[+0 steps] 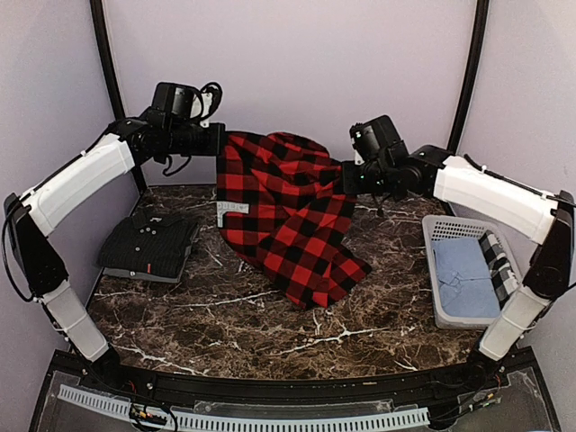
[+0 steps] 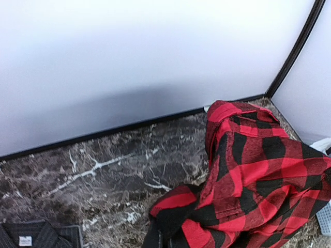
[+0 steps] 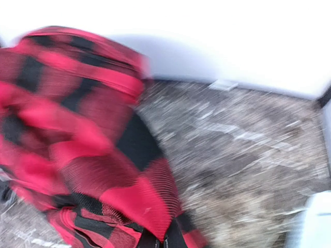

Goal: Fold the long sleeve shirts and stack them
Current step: Flatten out the crumpled shirt at the center of the board.

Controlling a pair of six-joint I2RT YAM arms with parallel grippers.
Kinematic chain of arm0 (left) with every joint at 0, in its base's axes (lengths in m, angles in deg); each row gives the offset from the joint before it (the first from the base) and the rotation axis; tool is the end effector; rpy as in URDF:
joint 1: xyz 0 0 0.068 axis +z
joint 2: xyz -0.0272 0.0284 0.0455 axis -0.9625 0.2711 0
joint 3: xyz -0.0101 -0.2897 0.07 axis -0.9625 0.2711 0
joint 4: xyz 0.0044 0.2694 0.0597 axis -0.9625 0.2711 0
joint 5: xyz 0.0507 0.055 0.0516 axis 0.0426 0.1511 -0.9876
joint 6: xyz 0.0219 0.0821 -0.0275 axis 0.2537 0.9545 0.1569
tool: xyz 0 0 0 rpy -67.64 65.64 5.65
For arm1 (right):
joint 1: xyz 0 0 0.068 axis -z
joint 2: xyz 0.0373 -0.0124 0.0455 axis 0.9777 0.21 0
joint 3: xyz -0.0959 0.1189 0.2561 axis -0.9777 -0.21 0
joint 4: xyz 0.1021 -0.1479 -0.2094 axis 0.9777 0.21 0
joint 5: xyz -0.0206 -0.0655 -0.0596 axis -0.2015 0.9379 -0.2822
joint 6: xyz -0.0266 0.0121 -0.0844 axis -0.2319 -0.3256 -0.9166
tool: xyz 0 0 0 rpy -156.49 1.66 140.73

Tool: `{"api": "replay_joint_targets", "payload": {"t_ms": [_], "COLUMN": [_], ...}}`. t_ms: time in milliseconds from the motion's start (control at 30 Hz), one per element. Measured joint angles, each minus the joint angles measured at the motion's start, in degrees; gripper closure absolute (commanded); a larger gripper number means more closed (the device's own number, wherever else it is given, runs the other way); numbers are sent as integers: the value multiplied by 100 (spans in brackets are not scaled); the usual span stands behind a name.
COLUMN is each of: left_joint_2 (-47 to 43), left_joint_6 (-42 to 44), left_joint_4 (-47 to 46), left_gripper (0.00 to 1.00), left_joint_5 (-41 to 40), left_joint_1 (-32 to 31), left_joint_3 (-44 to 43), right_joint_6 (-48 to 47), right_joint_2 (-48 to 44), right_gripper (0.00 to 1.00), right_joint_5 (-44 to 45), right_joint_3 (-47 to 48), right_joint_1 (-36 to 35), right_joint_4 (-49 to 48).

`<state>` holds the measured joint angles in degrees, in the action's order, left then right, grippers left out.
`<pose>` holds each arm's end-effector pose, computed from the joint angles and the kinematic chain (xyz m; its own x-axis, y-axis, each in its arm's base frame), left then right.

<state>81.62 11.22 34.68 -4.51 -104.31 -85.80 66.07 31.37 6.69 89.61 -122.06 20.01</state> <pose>0.3900 -0.2170 0.4247 -0.3942 0.0012 -0.9190 0.3527 0.9236 -0.1501 0.3251 0.2710 0.3491 -0.5468 0.0140 -0.8372 -0.1849 0.9732 0.1370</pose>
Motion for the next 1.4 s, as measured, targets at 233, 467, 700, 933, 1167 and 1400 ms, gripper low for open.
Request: {"api": "replay_joint_targets", "payload": {"t_ms": [233, 467, 700, 933, 1167, 1400], "left_joint_2": [-664, -1001, -1064, -1080, -195, 2446], "left_joint_6": [629, 1082, 1246, 1246, 632, -201], "left_joint_4": [-155, -382, -459, -442, -361, -343], "left_gripper": [100, 100, 100, 100, 100, 74], "left_joint_5": [-105, 649, 1574, 1526, 1967, 2684], "left_joint_1": [-2, -107, -175, -173, 682, 1478], "left_joint_3": [-907, -1698, -2210, -2409, -2492, -2081], "right_joint_6": [-1082, -2223, -2953, -3187, -2568, -1985], "right_joint_2": [-546, -1099, -1644, -1537, -267, 2382], "right_gripper": [100, 100, 100, 100, 100, 69], "right_joint_5": [1145, 1300, 857, 507, -1128, -1980], "right_joint_3": [1241, 2175, 2413, 2627, 2835, 3082], "right_joint_1": [286, 146, 101, 142, 1521, 2452], "right_joint_4": [485, -44, -518, -553, -487, -282]}}
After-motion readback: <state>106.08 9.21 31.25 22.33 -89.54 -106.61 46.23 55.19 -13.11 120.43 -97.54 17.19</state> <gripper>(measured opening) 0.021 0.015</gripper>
